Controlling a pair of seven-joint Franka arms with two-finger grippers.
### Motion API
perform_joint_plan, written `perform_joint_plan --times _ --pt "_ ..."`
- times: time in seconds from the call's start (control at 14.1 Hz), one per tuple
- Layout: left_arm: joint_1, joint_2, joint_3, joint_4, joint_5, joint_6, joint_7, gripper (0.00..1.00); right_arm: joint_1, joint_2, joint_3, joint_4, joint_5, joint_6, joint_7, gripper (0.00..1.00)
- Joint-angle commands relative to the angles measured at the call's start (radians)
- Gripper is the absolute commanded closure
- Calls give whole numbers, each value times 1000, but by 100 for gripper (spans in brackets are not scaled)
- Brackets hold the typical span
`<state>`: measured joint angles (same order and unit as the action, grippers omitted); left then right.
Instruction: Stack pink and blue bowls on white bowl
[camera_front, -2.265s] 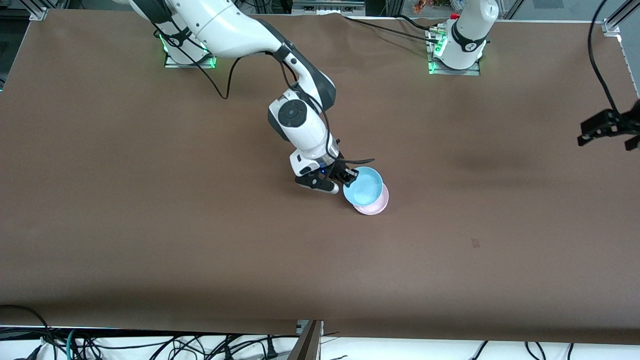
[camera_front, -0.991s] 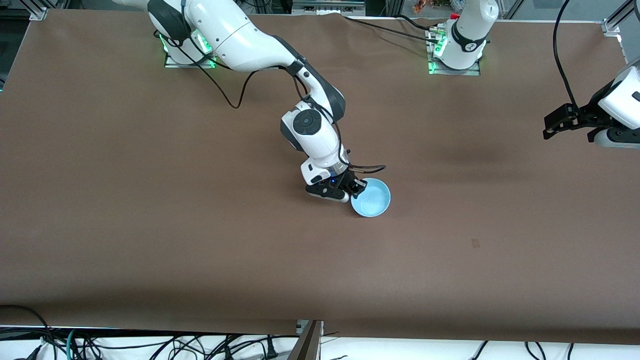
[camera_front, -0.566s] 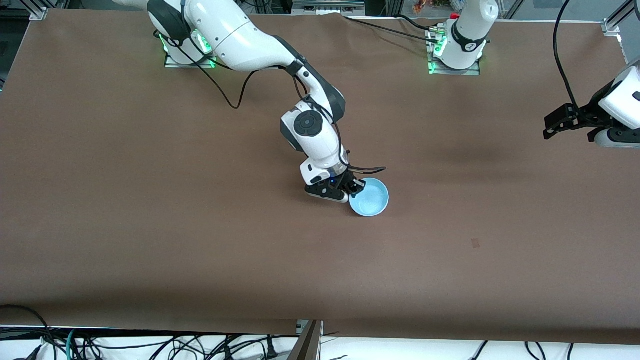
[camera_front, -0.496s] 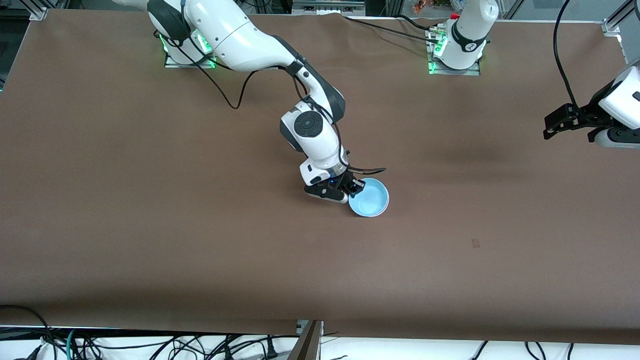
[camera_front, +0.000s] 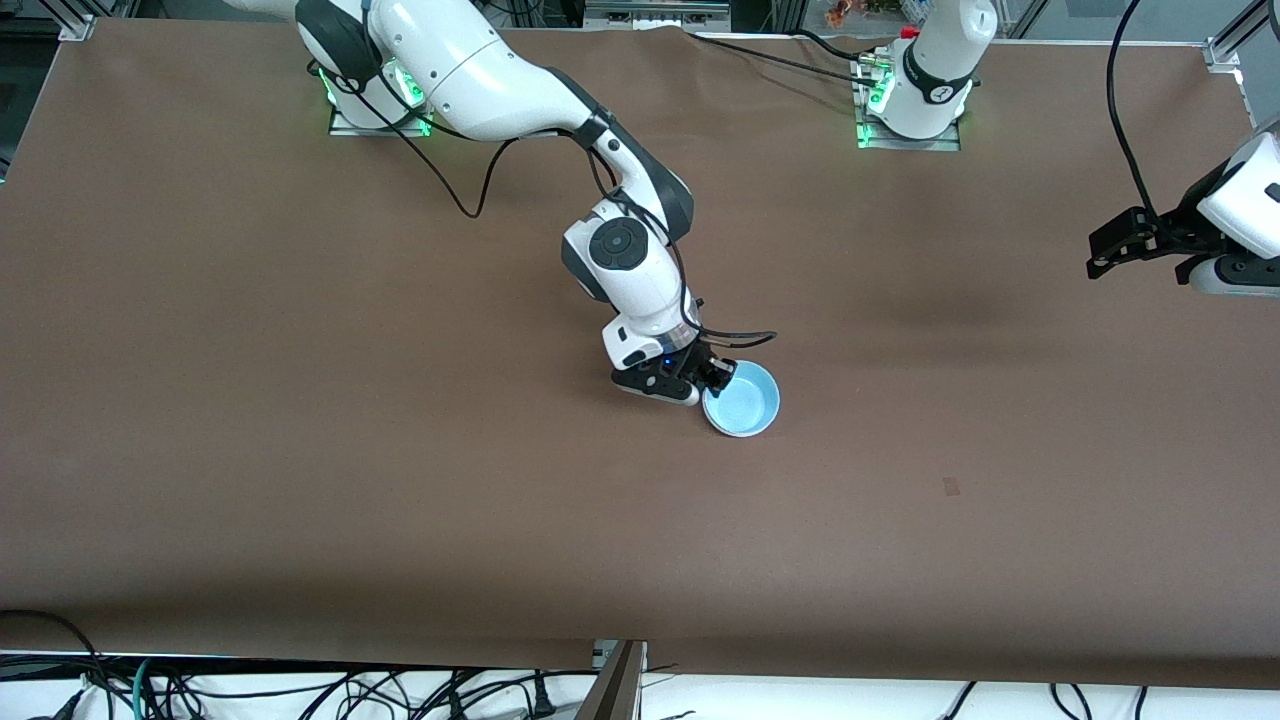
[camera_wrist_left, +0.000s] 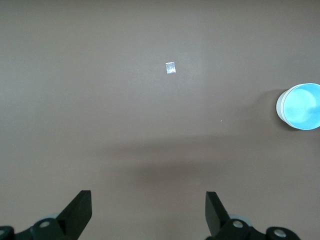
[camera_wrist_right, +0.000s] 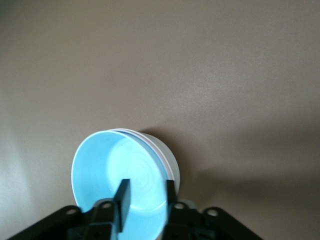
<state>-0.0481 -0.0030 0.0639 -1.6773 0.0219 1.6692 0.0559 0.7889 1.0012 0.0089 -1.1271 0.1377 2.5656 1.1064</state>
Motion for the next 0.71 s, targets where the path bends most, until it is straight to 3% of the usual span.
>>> perform_joint_plan --times 0.0,0.21,0.64 --pt "8 1 -6 4 1 -9 -2 0 15 1 -21 23 -18 -16 61 2" --pt "8 1 -6 4 1 -9 -2 0 4 -70 -29 23 -20 -114 58 1" --pt "8 0 -7 4 1 -11 -2 0 -23 -315 -167 1 -9 -525 -156 1"
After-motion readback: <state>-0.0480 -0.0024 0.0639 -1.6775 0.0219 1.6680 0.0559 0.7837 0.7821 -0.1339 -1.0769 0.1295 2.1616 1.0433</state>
